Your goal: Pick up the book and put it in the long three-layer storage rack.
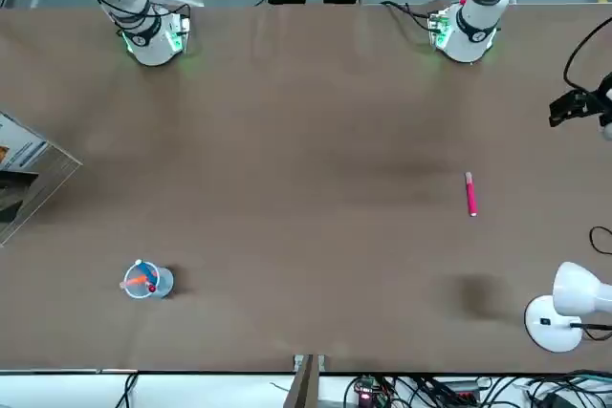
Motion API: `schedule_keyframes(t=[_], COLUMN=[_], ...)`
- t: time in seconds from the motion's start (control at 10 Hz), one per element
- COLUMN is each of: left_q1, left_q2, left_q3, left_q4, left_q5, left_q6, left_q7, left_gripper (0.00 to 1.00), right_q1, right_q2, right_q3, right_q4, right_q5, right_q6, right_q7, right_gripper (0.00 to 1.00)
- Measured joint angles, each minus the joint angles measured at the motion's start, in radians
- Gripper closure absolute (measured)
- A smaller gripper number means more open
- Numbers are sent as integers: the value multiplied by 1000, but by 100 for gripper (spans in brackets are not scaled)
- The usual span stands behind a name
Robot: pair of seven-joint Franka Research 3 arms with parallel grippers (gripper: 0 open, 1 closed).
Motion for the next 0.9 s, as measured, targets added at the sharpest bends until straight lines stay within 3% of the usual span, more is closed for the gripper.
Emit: schedule_keyframes(t=[0.9], left_q1=[0], left_q2=[-1], left_q3=[0], left_q4=[0], left_q5=[0], left_q6=[0], left_q7=[1], left_gripper=[0], right_q1=[13], right_q2=[30], right_q3=[3], right_q4=[0], right_q5=[0], right_q6=[49], right_q7=[0], right_gripper=[85])
